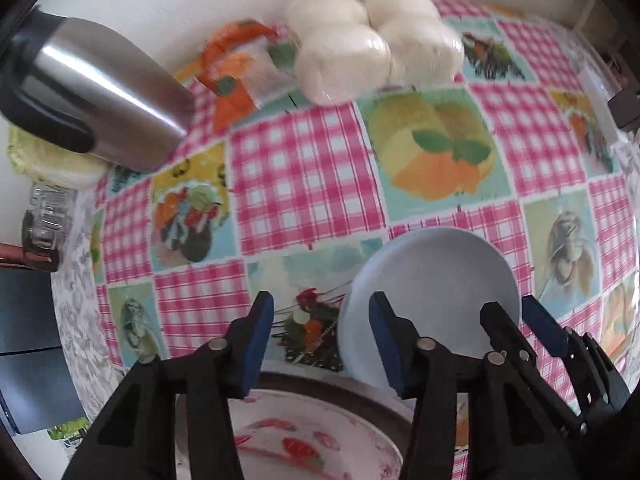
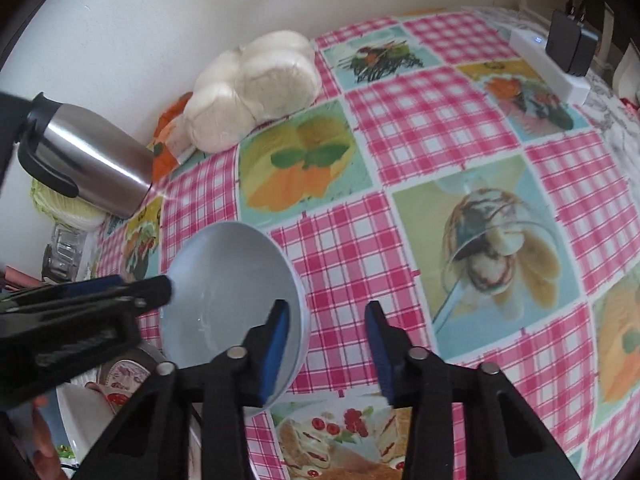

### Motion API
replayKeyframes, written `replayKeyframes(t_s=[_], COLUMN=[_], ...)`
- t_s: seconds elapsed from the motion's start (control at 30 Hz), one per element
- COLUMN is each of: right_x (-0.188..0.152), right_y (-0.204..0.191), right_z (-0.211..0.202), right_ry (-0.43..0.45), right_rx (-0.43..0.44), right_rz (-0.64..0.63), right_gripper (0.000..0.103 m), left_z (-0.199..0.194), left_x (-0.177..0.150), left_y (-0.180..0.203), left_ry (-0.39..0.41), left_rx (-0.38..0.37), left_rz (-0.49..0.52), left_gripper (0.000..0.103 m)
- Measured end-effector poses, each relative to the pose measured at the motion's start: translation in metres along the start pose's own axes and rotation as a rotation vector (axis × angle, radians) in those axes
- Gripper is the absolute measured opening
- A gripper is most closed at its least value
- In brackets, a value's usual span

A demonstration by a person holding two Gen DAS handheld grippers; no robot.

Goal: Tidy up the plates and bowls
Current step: 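Close both grippers on the small white round bowl rim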

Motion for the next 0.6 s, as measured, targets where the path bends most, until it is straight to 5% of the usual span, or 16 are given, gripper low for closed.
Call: replayKeyframes(t_s=[0.2, 0.6], right_x=[-0.001, 0.008], right_y=[-0.008, 0.020], right_z=[0.009, -0.004], right_ry=[-0.014, 0.033], right_rx=[0.041, -0.007], right_rz=[-0.004, 0.052], right_gripper=[0.010, 0.008], left_z=[0.016, 0.023], left_x=[0.002, -0.006], left_y=[0.008, 0.032], left_ry=[-0.037, -0.056], left_rx=[-0.008, -0.074], left_rz=[0.001, -0.012], left_gripper=[0.040, 0.039])
Point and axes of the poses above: each gripper's, at about its wrist camera, not at the fingertips, and z roughly the way its jaws point, y to its right, x to its top, the point moved 3 cm from there along z, roughly the way its jaws point, and after that the axes turned 1 degree about -x, right-handed, at the moved point
